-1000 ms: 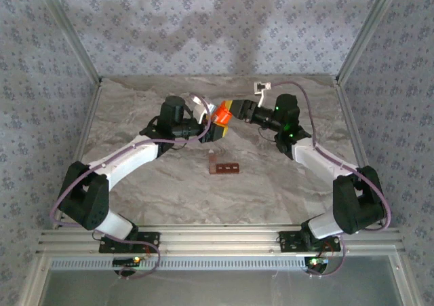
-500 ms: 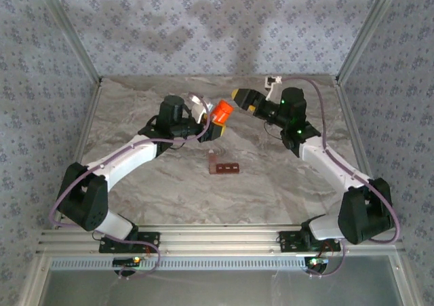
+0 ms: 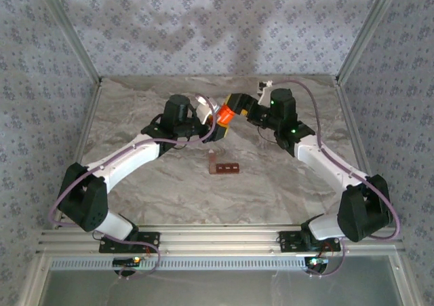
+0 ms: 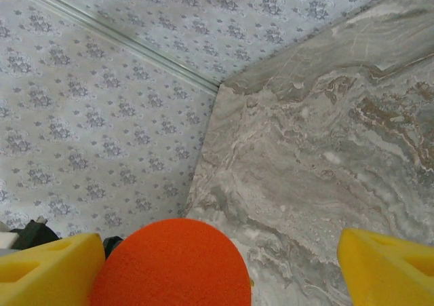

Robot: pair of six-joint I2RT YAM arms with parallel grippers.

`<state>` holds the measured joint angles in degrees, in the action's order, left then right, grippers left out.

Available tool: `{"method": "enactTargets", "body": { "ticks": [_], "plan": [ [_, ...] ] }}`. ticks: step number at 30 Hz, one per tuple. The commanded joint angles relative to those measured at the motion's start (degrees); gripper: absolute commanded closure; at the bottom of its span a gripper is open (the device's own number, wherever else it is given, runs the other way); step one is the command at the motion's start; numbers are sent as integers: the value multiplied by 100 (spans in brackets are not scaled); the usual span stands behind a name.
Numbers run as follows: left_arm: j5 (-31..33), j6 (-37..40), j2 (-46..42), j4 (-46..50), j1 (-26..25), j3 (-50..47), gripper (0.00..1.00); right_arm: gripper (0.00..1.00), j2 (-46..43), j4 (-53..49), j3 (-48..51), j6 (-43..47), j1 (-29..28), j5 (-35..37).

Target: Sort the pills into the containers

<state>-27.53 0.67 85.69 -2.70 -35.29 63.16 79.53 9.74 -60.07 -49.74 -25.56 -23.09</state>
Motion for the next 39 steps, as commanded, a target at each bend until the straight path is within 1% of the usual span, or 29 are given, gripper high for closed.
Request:
{"method": "enactTargets", "body": {
  "ticks": [1,10,12,16,17,18,21,23,25,27,29,32,36,38,39],
  "plan": [
    [2,107,53,-38,-48,206,100,12,44,-64,-189,25,-71,77],
    [9,83,132,-72,-92,249,100,22,98,14,-198,1,-159,-21],
    [19,82,156,-82,-101,260,100,27,115,94,-179,-46,-151,-74],
    [6,58,185,-97,-107,294,100,46,157,348,-120,-143,-128,-221],
    [-7,37,190,-118,-103,288,100,49,156,408,-87,-152,-109,-249],
    [-22,22,189,-160,-99,277,100,52,155,467,-53,-151,-84,-279],
    [-231,-117,163,-305,-28,208,100,56,137,824,101,-76,19,-467],
    [-564,-340,114,-506,77,128,100,56,123,1262,232,133,124,-760],
    [-1003,-733,52,-845,216,2,100,56,146,1946,381,451,306,-1396],
    [-1355,-1082,-30,-1165,318,-131,100,55,172,2561,500,568,510,-2049],
    [-1669,-1373,-97,-1430,389,-239,100,55,169,2902,533,552,675,-2416],
    [-1824,-1482,-135,-1463,404,-243,100,56,170,2850,425,564,738,-2543],
    [-1744,-1424,-107,-1362,410,-166,100,55,195,2747,330,512,695,-2501],
    [-1653,-1368,-72,-1283,406,-121,100,46,179,2724,312,440,661,-2461],
    [-1605,-1330,-63,-1243,409,-111,100,45,165,2602,278,442,650,-2419]
  ]
}}
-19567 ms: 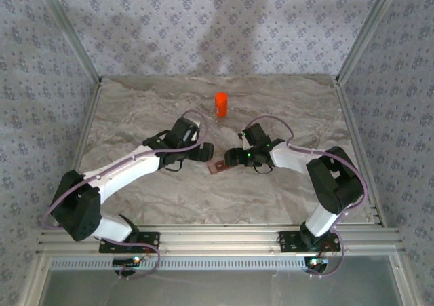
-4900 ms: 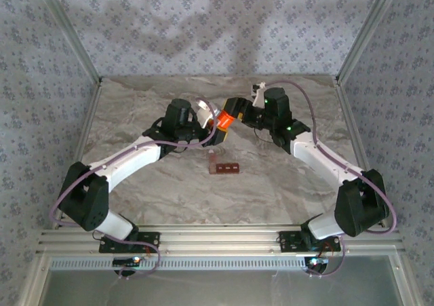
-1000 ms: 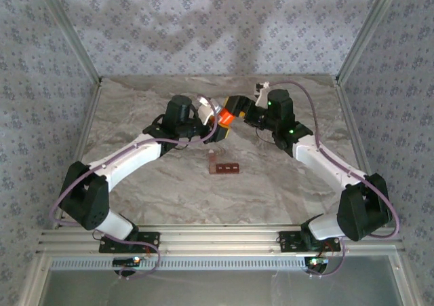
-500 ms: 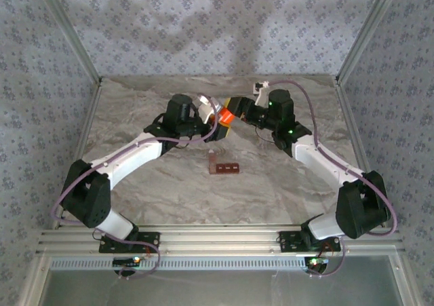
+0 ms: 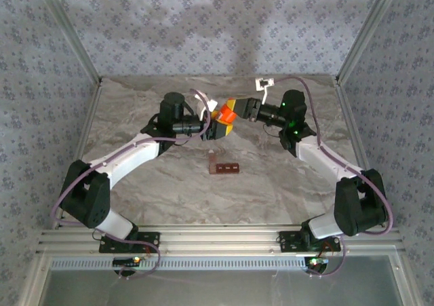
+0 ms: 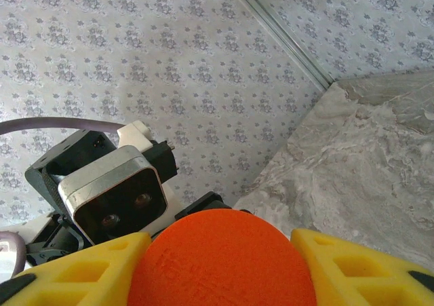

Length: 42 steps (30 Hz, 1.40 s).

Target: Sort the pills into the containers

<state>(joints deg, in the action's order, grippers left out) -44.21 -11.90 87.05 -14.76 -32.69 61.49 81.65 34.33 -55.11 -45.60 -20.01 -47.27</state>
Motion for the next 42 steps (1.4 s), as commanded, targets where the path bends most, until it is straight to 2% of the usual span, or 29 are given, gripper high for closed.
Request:
{"method": "enactTargets", "body": {
  "ticks": [1,3,4,7,10,13,22,30,37,42],
  "plan": [
    [106,-25,-176,18,142,78,100,40,-73,61,-239,47,65,54],
    [185,50,-161,84,145,97,100,18,-129,-73,-266,56,9,160],
    [225,96,-153,127,143,98,100,14,-165,-158,-285,45,4,233],
    [377,224,-161,235,144,100,100,12,-298,-476,-276,-113,20,735],
    [600,393,-171,391,129,100,100,12,-473,-1522,-403,-160,17,1674],
    [942,750,-210,725,57,167,100,11,-615,-2043,-369,-381,-11,2377],
    [1536,1292,-125,1178,-131,305,100,8,-549,-2648,-617,-512,-451,2891],
    [1676,1442,-53,1316,-256,426,100,9,-236,-3139,-907,-434,-797,3283],
    [1714,1466,-21,1336,-299,470,100,25,-196,-3019,-835,-472,-864,3225],
    [1705,1457,12,1312,-297,495,100,31,-158,-2925,-752,-522,-874,3084]
  ]
}}
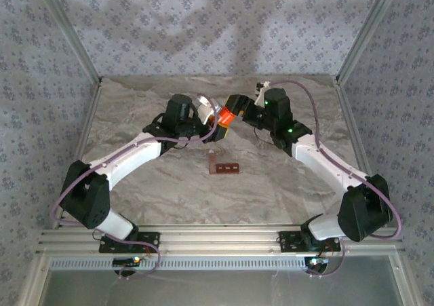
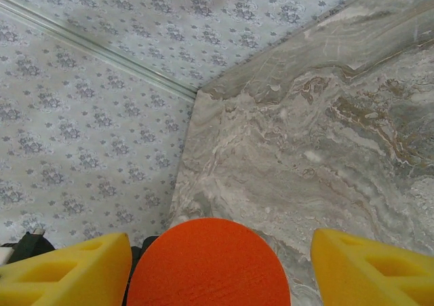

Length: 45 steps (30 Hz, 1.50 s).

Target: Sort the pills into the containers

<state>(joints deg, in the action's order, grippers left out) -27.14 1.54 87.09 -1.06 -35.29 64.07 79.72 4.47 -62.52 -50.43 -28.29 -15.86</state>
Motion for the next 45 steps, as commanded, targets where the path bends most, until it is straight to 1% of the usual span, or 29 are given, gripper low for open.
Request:
{"method": "enactTargets", "body": {
  "ticks": [1,4,6,7,10,13,18,22,25,27,28,30,32,35,36,41,43,45],
  "plan": [
    [4,109,7,-70,-34,232,100,31,29,85,9,-45,-45,-79],
    [-4,90,10,-87,-39,232,100,33,27,115,59,-46,-45,-120],
    [-12,82,21,-96,-46,234,100,38,26,132,73,-47,-36,-148],
    [-7,77,26,-96,-43,232,100,39,22,160,87,-57,-27,-184],
    [-9,70,21,-113,-47,229,100,40,41,286,125,-98,-11,-322],
    [-67,28,1,-148,-36,224,100,41,52,631,191,-19,13,-623],
    [-593,-286,-65,-323,85,168,100,42,101,1577,408,330,275,-1465],
    [-1142,-683,-192,-655,229,16,100,43,121,2065,620,704,586,-1930],
    [-1510,-964,-276,-887,307,-116,100,47,211,2722,803,543,802,-2391],
    [-1682,-1110,-294,-1013,348,-162,100,48,301,3104,861,356,884,-2643],
    [-1730,-1154,-296,-1043,361,-178,100,47,332,3306,877,248,900,-2735],
    [-1740,-1148,-274,-1039,369,-175,100,39,368,3495,873,88,908,-2817],
    [-1664,-1052,-254,-943,365,-154,100,26,330,3468,832,6,897,-2805],
    [-1466,-861,-212,-730,365,-111,100,14,160,3228,851,-65,923,-2597],
    [-1398,-802,-202,-676,370,-101,100,12,92,3060,842,-68,929,-2462],
    [-632,-311,-227,-324,295,-89,100,10,-265,1135,618,-47,937,-1244],
    [-373,-154,-241,-240,236,-88,100,10,-314,879,639,-175,892,-997],
    [-200,-15,-228,-157,198,-82,100,9,-309,939,684,-317,834,-902]
  ]
}}
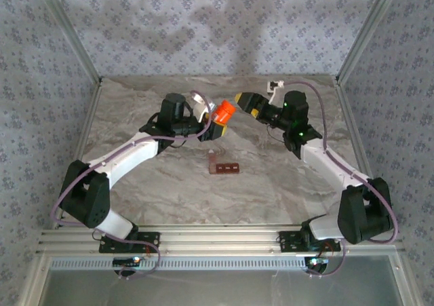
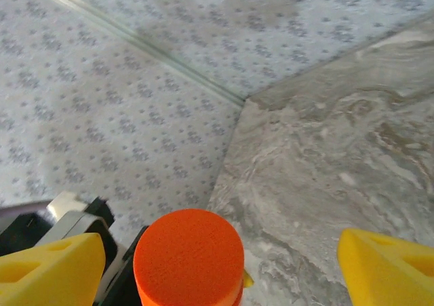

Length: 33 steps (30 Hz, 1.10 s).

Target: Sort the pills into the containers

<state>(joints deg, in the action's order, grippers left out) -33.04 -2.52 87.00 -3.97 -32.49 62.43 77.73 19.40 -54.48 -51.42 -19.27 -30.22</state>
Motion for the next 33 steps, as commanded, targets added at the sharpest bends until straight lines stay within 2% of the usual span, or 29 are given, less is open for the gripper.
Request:
{"method": "enactTargets", "body": {
  "ticks": [1,11,15,19,23,25,30,33],
  "plan": [
    [435,435,-200,174,-106,97,100,9,-105,-564,-122,-271,-105,592],
    [579,641,-72,396,-314,256,100,9,278,-507,-416,-342,-565,713],
    [586,640,-61,390,-336,277,100,12,374,-498,-484,-342,-660,711],
    [583,637,-70,379,-336,282,100,23,379,-463,-467,-342,-685,684],
    [605,618,-77,347,-336,278,100,46,379,-413,-441,-359,-690,600],
    [623,600,-73,328,-335,277,100,54,383,-384,-423,-343,-688,529],
    [472,426,-99,173,-264,187,100,63,391,-122,-302,-229,-587,328],
    [24,164,-171,-19,-105,88,100,65,371,209,-224,236,-403,67]
  ]
}}
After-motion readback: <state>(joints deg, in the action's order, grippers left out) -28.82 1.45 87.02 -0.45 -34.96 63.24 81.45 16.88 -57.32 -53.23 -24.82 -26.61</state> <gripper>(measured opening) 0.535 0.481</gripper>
